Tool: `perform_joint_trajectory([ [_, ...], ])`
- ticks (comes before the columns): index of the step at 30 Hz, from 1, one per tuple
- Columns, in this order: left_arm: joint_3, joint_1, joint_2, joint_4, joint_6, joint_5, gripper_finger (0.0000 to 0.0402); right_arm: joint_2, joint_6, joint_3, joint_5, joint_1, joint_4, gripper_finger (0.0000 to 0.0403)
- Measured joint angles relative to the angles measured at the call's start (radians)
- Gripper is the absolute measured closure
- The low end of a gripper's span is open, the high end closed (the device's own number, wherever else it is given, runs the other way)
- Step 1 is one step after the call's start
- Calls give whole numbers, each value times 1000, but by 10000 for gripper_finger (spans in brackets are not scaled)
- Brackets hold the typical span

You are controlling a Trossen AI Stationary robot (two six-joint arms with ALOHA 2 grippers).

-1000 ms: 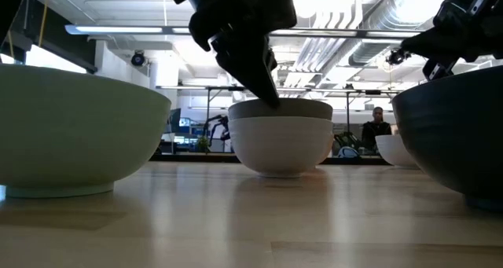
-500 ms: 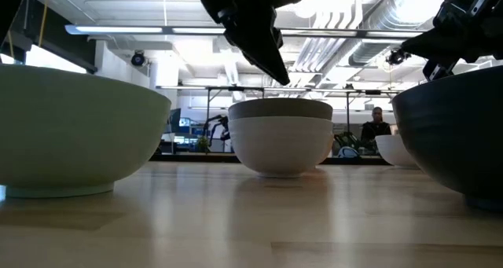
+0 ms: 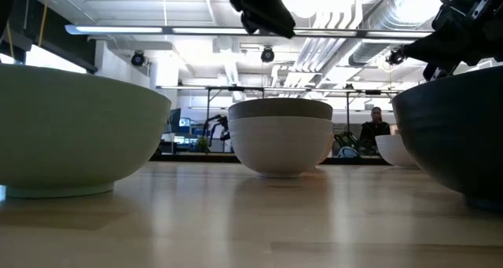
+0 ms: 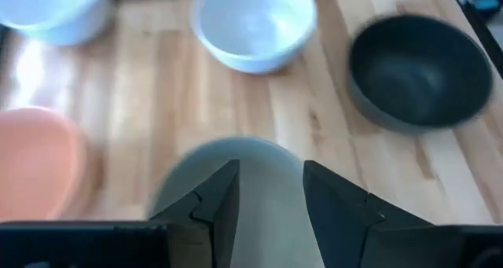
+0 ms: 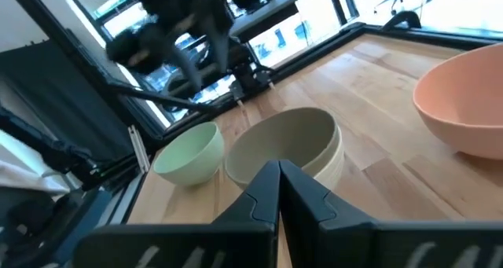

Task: Nest bowls inside each other
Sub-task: Stack the orange bowl on the gray bowl

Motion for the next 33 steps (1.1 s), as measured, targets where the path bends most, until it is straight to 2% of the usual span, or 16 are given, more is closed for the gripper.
perform_joint_trajectory([
  [9,-1,94,-60,6,-25,-2,270,7,-26,0,-42,0,6,402],
  [16,-1,165,-65,10,-71,17,270,7,-183,0,-42,0,87,374],
  [20,-1,192,-65,35,-79,68,270,7,-235,0,-4,0,100,362],
  [28,-1,291,-65,-4,-81,66,270,9,-224,0,92,-1,100,359],
  [33,-27,370,-62,22,-126,44,270,9,-168,0,112,-1,100,359],
])
